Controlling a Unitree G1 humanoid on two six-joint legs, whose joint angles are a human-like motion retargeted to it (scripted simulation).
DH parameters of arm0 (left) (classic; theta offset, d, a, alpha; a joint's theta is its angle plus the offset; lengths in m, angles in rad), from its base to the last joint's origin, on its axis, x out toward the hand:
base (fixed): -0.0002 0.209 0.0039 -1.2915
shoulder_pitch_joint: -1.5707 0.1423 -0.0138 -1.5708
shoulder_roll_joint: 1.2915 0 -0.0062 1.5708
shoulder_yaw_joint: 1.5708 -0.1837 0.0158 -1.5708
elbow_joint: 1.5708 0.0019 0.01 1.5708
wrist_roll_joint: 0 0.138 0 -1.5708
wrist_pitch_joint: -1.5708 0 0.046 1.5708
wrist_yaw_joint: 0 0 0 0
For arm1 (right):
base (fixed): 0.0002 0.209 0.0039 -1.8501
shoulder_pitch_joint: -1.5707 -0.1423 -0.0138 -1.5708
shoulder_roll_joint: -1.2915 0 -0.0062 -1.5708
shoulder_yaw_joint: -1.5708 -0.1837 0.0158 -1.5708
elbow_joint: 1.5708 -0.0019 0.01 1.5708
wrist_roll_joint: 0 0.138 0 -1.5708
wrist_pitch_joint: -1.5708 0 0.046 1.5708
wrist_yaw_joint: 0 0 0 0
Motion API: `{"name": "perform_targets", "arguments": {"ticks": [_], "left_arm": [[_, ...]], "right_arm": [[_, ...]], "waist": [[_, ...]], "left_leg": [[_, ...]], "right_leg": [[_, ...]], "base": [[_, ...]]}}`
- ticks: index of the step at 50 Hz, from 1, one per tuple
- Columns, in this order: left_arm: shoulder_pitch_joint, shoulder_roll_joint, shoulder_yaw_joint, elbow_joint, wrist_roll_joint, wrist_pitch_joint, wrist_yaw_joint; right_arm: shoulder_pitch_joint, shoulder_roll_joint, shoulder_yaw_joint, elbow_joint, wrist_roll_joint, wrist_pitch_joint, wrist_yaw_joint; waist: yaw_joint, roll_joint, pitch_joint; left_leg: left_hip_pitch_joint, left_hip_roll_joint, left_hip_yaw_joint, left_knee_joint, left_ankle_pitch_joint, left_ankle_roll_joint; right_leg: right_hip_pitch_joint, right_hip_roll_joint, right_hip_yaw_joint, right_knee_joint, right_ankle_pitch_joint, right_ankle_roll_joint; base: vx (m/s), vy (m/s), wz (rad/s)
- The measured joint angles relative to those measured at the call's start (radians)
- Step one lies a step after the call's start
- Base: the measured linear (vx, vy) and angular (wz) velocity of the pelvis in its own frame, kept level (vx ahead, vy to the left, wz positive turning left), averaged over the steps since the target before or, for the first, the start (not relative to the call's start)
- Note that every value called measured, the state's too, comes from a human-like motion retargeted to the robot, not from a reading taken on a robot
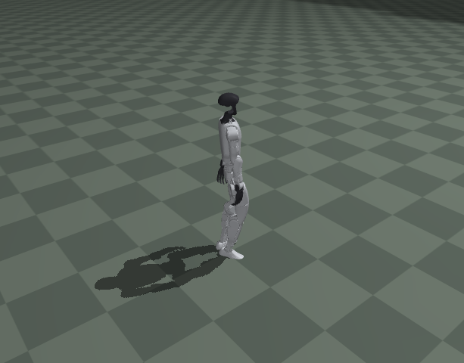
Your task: In place motions
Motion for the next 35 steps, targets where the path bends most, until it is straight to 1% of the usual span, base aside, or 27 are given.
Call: {"name": "perform_targets", "arguments": {"ticks": [1,2,3,5,6,7,8,10,12,13,15,17,20,22,23,24,25,26,27,28,29,30,31,32,33,34,35], "left_arm": [[-0.061,-0.022,-0.020,0.000,0.000,-0.020,0.032],[-0.128,-0.043,-0.031,-0.001,0.003,-0.039,0.055],[-0.209,-0.063,-0.026,-0.003,0.011,-0.055,0.057],[-0.343,-0.086,-0.006,-0.086,0.013,-0.082,0.050],[-0.389,-0.090,-0.021,-0.150,-0.003,-0.100,0.038],[-0.436,-0.090,-0.035,-0.214,-0.014,-0.115,0.020],[-0.484,-0.082,-0.048,-0.279,-0.016,-0.124,-0.010],[-0.556,-0.055,-0.056,-0.378,0.008,-0.129,-0.062],[-0.587,-0.032,-0.054,-0.456,0.063,-0.144,-0.039],[-0.587,-0.036,-0.049,-0.475,0.083,-0.153,0.013],[-0.570,-0.049,-0.045,-0.488,0.091,-0.186,0.108],[-0.536,-0.055,-0.050,-0.475,0.058,-0.219,0.147],[-0.437,-0.077,-0.040,-0.421,0.037,-0.221,0.108],[-0.332,-0.099,-0.002,-0.340,0.032,-0.204,0.074],[-0.267,-0.111,0.038,-0.283,0.025,-0.197,0.065],[-0.207,-0.115,0.075,-0.219,0.002,-0.191,0.060],[-0.150,-0.116,0.112,-0.153,-0.029,-0.187,0.057],[-0.093,-0.106,0.151,-0.088,-0.051,-0.169,0.042],[-0.039,-0.093,0.188,-0.036,-0.065,-0.140,0.028],[0.007,-0.073,0.224,-0.009,-0.065,-0.094,0.016],[0.055,-0.060,0.251,0.000,-0.068,-0.049,0.026],[0.104,-0.050,0.274,0.000,-0.073,-0.005,0.046],[0.147,-0.042,0.294,0.000,-0.082,0.017,0.067],[0.187,-0.033,0.310,0.000,-0.090,0.037,0.076],[0.222,-0.022,0.317,0.000,-0.093,0.054,0.063],[0.257,-0.014,0.320,0.000,-0.087,0.067,0.042],[0.290,-0.007,0.321,0.000,-0.077,0.078,0.017]], "right_arm": [[0.056,-0.041,-0.034,0.045,-0.009,0.037,-0.011],[0.104,-0.083,-0.067,0.086,-0.013,0.070,-0.028],[0.137,-0.124,-0.098,0.116,-0.008,0.095,-0.059],[0.177,-0.197,-0.140,0.148,0.048,0.109,-0.172],[0.215,-0.229,-0.162,0.148,0.096,0.100,-0.231],[0.250,-0.258,-0.184,0.148,0.146,0.092,-0.280],[0.280,-0.283,-0.207,0.148,0.197,0.085,-0.307],[0.319,-0.316,-0.228,0.148,0.273,0.101,-0.324],[0.355,-0.335,-0.255,0.148,0.289,0.125,-0.364],[0.368,-0.338,-0.269,0.148,0.273,0.120,-0.387],[0.391,-0.337,-0.281,0.148,0.252,0.096,-0.410],[0.391,-0.329,-0.275,0.148,0.251,0.089,-0.409],[0.349,-0.300,-0.232,0.148,0.270,0.116,-0.388],[0.296,-0.262,-0.166,0.148,0.273,0.122,-0.363],[0.258,-0.232,-0.121,0.148,0.271,0.119,-0.355],[0.212,-0.198,-0.067,0.148,0.268,0.108,-0.364],[0.163,-0.162,-0.007,0.148,0.263,0.093,-0.380],[0.105,-0.118,0.045,0.148,0.251,0.070,-0.399],[0.042,-0.073,0.090,0.138,0.240,0.050,-0.402],[-0.030,-0.025,0.120,0.110,0.231,0.035,-0.374],[-0.090,0.013,0.139,0.047,0.228,0.020,-0.316],[-0.144,0.045,0.153,-0.035,0.228,0.005,-0.245],[-0.209,0.060,0.155,-0.117,0.239,-0.019,-0.171],[-0.273,0.071,0.152,-0.196,0.246,-0.042,-0.106],[-0.337,0.077,0.137,-0.270,0.247,-0.062,-0.056],[-0.393,0.080,0.122,-0.334,0.243,-0.082,-0.020],[-0.444,0.083,0.106,-0.393,0.235,-0.102,0.008]], "waist": [[-0.028,0.014,-0.009],[-0.065,0.031,-0.017],[-0.118,0.054,-0.024],[-0.126,0.070,-0.022],[-0.143,0.079,0.000],[-0.154,0.087,0.025],[-0.152,0.093,0.058],[-0.165,0.072,0.110],[-0.186,0.060,0.130],[-0.184,0.056,0.124],[-0.156,0.058,0.096],[-0.127,0.063,0.068],[-0.088,0.071,0.034],[-0.068,0.078,0.000],[-0.065,0.079,-0.014],[-0.064,0.074,-0.019],[-0.065,0.065,-0.020],[-0.051,0.045,-0.022],[-0.030,0.028,-0.025],[0.007,0.016,-0.031],[0.048,0.025,-0.026],[0.092,0.045,-0.015],[0.098,0.048,0.015],[0.122,0.049,0.050],[0.179,0.045,0.097],[0.233,0.035,0.132],[0.286,0.023,0.160]], "left_leg": [[0.034,-0.015,-0.008,-0.099,0.008,0.032],[0.050,-0.015,-0.028,-0.175,0.021,0.048],[0.031,0.018,-0.070,-0.206,0.043,0.033],[-0.040,0.042,-0.043,-0.203,0.046,0.033],[-0.051,0.052,-0.047,-0.197,0.045,0.042],[-0.058,0.064,-0.047,-0.189,0.043,0.050],[-0.059,0.080,-0.040,-0.176,0.041,0.053],[-0.041,0.076,-0.036,-0.162,0.034,0.057],[-0.033,0.083,-0.040,-0.144,0.028,0.055],[-0.033,0.080,-0.039,-0.143,0.028,0.055],[-0.032,0.081,-0.006,-0.153,0.029,0.053],[-0.020,0.071,0.030,-0.178,0.031,0.051],[0.008,0.058,0.090,-0.196,0.021,0.038],[0.010,0.057,0.111,-0.174,0.007,0.024],[0.005,0.057,0.105,-0.147,0.000,0.016],[0.001,0.055,0.105,-0.106,-0.003,0.011],[-0.002,0.051,0.108,-0.059,-0.004,0.007],[-0.016,0.064,0.136,0.047,0.056,-0.001],[-0.070,0.107,0.149,0.208,0.125,-0.004],[-0.207,0.214,0.133,0.477,0.210,0.002],[-0.367,0.260,0.048,0.686,0.264,0.033],[-0.537,0.277,-0.072,0.865,0.303,0.078],[-0.632,0.306,-0.108,0.996,0.247,0.096],[-0.712,0.358,-0.123,1.121,0.199,0.121],[-0.765,0.456,-0.095,1.237,0.163,0.159],[-0.813,0.507,-0.071,1.326,0.125,0.189],[-0.859,0.536,-0.049,1.401,0.086,0.215]], "right_leg": [[-0.006,0.006,-0.030,0.046,0.049,0.009],[-0.035,-0.001,-0.064,0.119,0.113,0.022],[-0.109,-0.033,-0.105,0.245,0.208,0.044],[-0.311,-0.104,-0.043,0.539,0.298,0.032],[-0.396,-0.059,0.028,0.631,0.301,0.007],[-0.465,-0.037,0.070,0.723,0.284,-0.019],[-0.506,-0.059,0.053,0.814,0.228,-0.049],[-0.545,-0.129,0.027,0.939,0.166,-0.095],[-0.570,-0.150,0.007,1.002,0.144,-0.125],[-0.580,-0.145,0.017,1.010,0.142,-0.118],[-0.585,-0.113,0.045,0.987,0.148,-0.096],[-0.547,-0.073,0.077,0.907,0.162,-0.068],[-0.409,-0.035,0.095,0.706,0.187,-0.047],[-0.278,0.004,0.105,0.492,0.209,-0.019],[-0.193,0.024,0.107,0.351,0.176,0.020],[-0.114,0.029,0.082,0.225,0.106,0.030],[-0.036,0.026,0.042,0.107,0.017,0.026],[-0.008,0.025,0.068,0.021,-0.031,-0.012],[0.010,0.022,0.095,-0.057,-0.050,-0.039],[0.006,0.016,0.124,-0.117,-0.012,-0.043],[-0.008,0.021,0.149,-0.145,0.016,-0.036],[-0.027,0.033,0.172,-0.157,0.038,-0.023],[-0.035,0.045,0.150,-0.165,0.053,-0.037],[-0.038,0.057,0.144,-0.171,0.067,-0.053],[-0.031,0.067,0.169,-0.173,0.079,-0.072],[-0.031,0.063,0.197,-0.171,0.088,-0.084],[-0.033,0.052,0.227,-0.167,0.094,-0.092]], "base": [[0.30,0.18,0.88],[0.08,0.19,1.49],[-0.16,0.18,1.01],[-0.34,0.13,-0.26],[-0.33,0.08,-0.50],[-0.29,0.06,-0.15],[-0.24,0.06,-0.22],[-0.17,0.05,-0.07],[-0.05,0.01,0.03],[0.01,0.03,-0.47],[0.07,0.03,-0.86],[0.07,0.03,-0.86],[0.07,0.07,-0.81],[0.16,0.04,-0.61],[0.14,0.01,-0.30],[0.07,-0.03,-0.20],[-0.02,-0.08,-0.40],[-0.09,-0.10,-0.61],[-0.19,-0.10,-0.89],[-0.32,-0.17,-1.01],[-0.42,-0.26,-1.08],[-0.49,-0.29,-0.42],[-0.51,-0.27,-0.04],[-0.50,-0.23,-0.20],[-0.42,-0.22,-1.01],[-0.32,-0.22,-1.57],[-0.22,-0.14,-1.44]]}}
